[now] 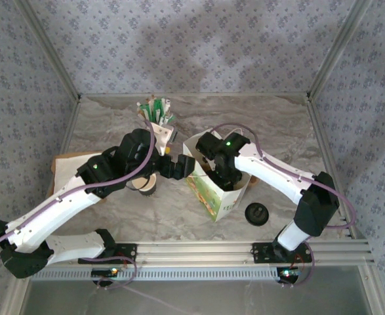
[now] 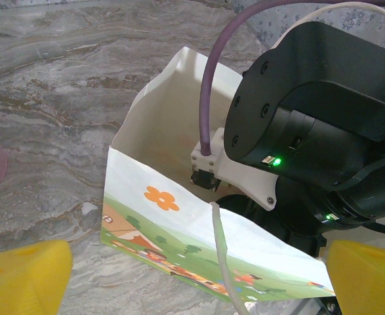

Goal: Pack the takeout coffee

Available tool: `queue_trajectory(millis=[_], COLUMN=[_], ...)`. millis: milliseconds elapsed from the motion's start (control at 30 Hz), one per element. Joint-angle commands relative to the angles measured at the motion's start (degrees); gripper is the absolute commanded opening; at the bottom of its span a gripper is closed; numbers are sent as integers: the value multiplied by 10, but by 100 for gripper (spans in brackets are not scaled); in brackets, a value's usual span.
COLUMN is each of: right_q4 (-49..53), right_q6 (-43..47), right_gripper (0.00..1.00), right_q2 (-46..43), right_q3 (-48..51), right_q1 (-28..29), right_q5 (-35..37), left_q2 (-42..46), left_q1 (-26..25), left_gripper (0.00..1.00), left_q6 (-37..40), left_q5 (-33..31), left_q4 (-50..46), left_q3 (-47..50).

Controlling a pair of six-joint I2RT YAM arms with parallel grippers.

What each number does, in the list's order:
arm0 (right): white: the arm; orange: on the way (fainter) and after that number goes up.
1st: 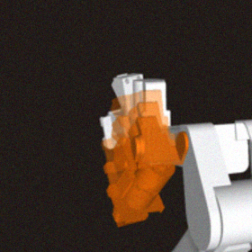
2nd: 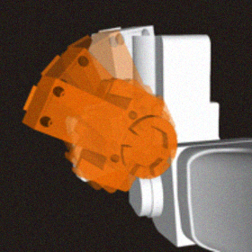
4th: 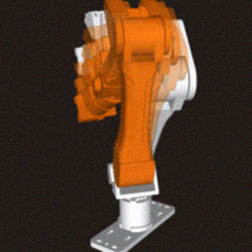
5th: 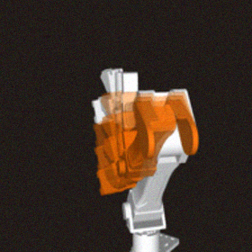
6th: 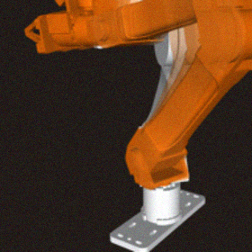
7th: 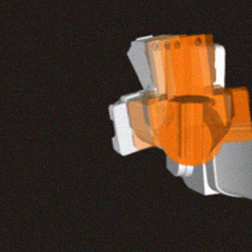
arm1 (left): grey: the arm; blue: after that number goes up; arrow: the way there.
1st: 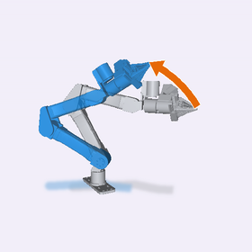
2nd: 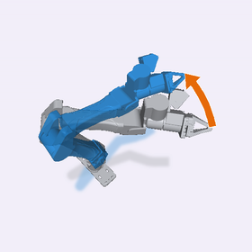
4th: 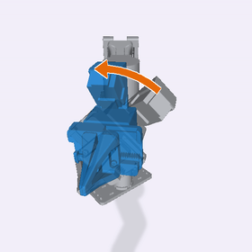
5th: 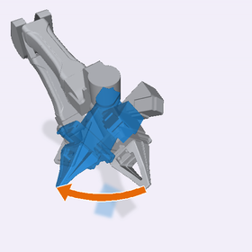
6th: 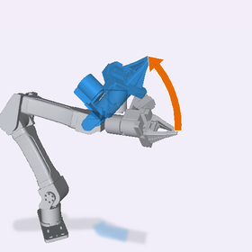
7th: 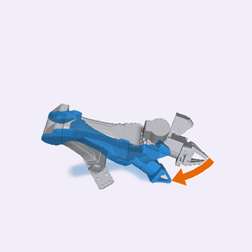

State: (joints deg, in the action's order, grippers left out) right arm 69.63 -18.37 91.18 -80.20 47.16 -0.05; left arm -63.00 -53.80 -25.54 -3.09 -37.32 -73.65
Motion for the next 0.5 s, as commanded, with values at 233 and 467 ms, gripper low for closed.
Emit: queue_trajectory(millis=[233, 467], right_q4=[26, 23], right_q6=[2, 2], right_gripper=[57, 57], right_q2=[14, 14], right_q3=[-7, -4], right_q1=[4, 4], right_q5=[-5, -7], left_q2=[5, 4], left_q1=[-4, -4], left_gripper=[99, 99], left_q6=[-3, -4], left_q5=[-9, -9], left_q4=[12, 13], left_q3=[-2, -1])
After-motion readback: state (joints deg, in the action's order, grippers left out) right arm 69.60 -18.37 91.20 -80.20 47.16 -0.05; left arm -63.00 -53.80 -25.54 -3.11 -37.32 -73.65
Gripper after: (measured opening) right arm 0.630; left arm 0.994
